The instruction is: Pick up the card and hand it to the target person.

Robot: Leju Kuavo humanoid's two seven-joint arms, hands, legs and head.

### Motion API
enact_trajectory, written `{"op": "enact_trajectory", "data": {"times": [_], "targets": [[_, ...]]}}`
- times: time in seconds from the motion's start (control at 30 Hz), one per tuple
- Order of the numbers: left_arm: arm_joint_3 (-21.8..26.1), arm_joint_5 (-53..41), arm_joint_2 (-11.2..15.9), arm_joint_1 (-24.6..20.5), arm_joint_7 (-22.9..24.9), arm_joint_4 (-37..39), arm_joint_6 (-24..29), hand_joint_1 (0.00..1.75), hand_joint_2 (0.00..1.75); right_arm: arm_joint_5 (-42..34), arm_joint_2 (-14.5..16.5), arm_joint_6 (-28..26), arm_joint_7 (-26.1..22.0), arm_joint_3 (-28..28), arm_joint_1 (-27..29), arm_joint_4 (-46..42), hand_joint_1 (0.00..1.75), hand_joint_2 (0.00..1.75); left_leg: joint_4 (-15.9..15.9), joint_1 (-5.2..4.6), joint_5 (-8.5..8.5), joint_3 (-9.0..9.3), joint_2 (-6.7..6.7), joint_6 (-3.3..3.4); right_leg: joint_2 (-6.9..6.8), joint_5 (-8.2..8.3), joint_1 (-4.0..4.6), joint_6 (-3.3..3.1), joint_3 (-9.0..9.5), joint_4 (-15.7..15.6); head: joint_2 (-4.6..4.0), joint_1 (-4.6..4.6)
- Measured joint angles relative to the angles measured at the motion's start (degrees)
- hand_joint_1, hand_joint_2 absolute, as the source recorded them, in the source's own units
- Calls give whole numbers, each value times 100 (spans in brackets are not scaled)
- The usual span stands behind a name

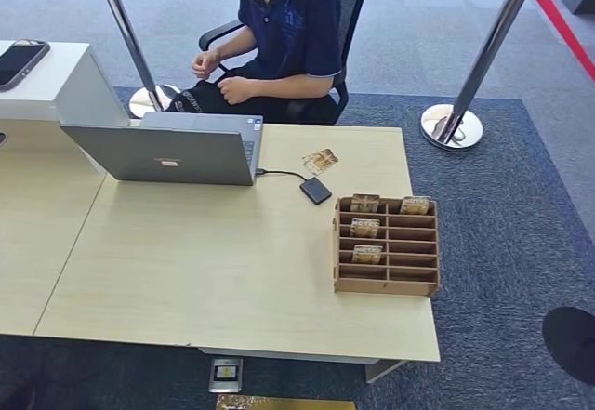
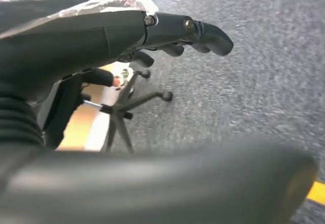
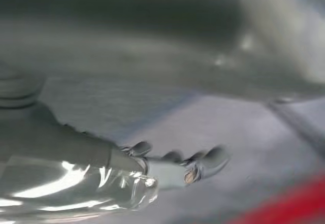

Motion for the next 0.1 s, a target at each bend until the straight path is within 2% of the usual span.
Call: {"op": "enact_trajectory", "data": {"times": [0.07, 0.1], "targets": [[5, -10, -15, -11, -149, 0, -32, 0, 175, 208, -123, 16, 327, -305, -150, 1105, 0, 0, 0, 0, 0, 1, 1, 0, 0, 0, 0, 0, 0, 0, 0, 1], [7, -14, -19, -15, -187, 0, -39, 0, 175, 259, -156, 24, 424, -372, -187, 1388, 0, 0, 0, 0, 0, 1, 2, 0, 0, 0, 1, 0, 0, 0, 0, 1]]}}
